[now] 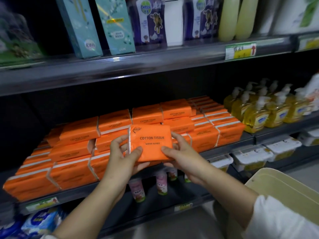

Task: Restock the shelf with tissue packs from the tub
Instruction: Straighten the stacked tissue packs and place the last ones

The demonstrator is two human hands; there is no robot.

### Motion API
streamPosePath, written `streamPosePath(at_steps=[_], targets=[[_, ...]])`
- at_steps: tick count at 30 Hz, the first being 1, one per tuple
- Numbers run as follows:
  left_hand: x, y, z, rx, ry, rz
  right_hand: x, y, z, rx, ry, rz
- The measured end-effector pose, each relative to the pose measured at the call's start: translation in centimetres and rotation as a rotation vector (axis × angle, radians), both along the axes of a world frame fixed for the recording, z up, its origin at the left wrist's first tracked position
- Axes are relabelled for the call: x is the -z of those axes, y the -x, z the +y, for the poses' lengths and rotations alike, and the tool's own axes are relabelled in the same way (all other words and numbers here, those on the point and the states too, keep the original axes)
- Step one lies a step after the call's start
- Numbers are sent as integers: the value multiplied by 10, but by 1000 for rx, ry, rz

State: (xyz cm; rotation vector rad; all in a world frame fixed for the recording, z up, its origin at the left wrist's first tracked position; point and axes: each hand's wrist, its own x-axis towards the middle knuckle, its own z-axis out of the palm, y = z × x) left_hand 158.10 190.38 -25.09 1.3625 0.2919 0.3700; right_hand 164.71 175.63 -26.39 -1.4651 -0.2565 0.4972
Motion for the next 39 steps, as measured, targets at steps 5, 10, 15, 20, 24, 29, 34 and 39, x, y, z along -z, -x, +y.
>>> streamPosePath(at_steps=[5, 10, 15, 20, 24, 29, 34, 39], targets=[[4, 7, -11, 83, -124, 78, 7, -4, -22, 126, -104, 91], [11, 4, 0, 64, -515, 118, 5, -23, -46, 282, -127, 96], [20, -3, 23, -13, -718, 147, -6, -59, -77, 520, -104, 18], [33, -13, 29, -20, -959, 161, -7, -108, -111, 741, 94, -67], [45, -25, 25, 25, -1213, 135, -7, -137, -122, 788, 142, -25], [62, -40, 33, 73, -1462, 216, -8, -159, -114, 697, 163, 50], [72, -44, 40, 99, -1553, 256, -6, -167, -103, 641, 220, 63], [75, -44, 43, 97, -1541, 244, 6, -173, -102, 655, 399, -32]])
